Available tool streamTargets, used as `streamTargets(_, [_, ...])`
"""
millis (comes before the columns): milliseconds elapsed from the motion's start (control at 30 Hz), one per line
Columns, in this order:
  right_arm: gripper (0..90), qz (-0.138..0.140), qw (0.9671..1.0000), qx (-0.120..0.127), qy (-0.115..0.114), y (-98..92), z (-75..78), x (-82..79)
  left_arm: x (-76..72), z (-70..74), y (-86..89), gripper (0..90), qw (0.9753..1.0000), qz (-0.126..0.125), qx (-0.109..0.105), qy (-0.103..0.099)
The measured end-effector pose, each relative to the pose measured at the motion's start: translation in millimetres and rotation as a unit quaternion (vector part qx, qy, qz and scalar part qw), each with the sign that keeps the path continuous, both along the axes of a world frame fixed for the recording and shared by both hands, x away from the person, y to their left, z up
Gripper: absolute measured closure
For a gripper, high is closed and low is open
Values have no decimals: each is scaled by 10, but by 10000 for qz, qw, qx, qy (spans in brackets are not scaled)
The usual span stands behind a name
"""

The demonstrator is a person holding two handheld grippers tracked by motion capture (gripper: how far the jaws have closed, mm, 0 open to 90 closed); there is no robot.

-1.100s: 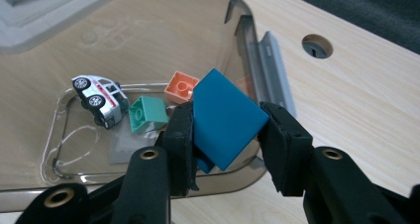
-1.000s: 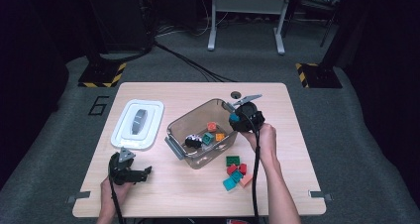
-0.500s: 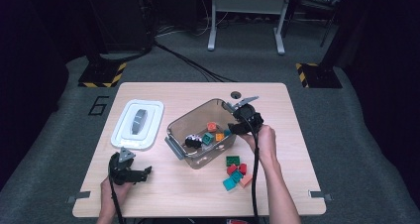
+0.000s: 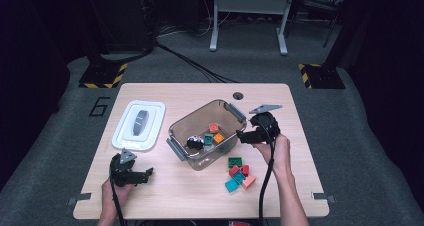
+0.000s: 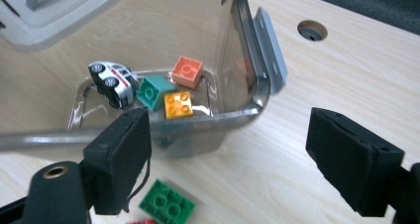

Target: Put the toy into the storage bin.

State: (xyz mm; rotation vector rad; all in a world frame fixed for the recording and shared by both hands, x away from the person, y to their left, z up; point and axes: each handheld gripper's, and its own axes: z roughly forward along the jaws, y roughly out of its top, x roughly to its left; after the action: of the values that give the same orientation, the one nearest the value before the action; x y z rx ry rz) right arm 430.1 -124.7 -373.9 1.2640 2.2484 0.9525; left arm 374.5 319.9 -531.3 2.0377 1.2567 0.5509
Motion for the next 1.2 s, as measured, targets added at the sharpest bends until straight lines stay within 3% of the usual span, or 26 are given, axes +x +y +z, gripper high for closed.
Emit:
streamTargets(267, [141,-64,9999,21,137,-209,-320,-252,0,0,-1,42,10000,1,2,-4])
streamTargets(467, [76,-66,9990,65,428,-278,-622,-416,1,0,0,42,10000,-9,9,-3])
streamTargets(733, [0,-57,9970,120,758,-298,-929,-630,1,0,-1,42,10000,-12,7,-7])
streamTargets(1000, [0,75,9954,61,958,-235,-1146,-822,1,0,0,42,10000,-14,13,-10])
streamTargets(1200, [0,102,9946,4,1033,-198,-1267,-873,1,0,-1,42,10000,-12,9,-6])
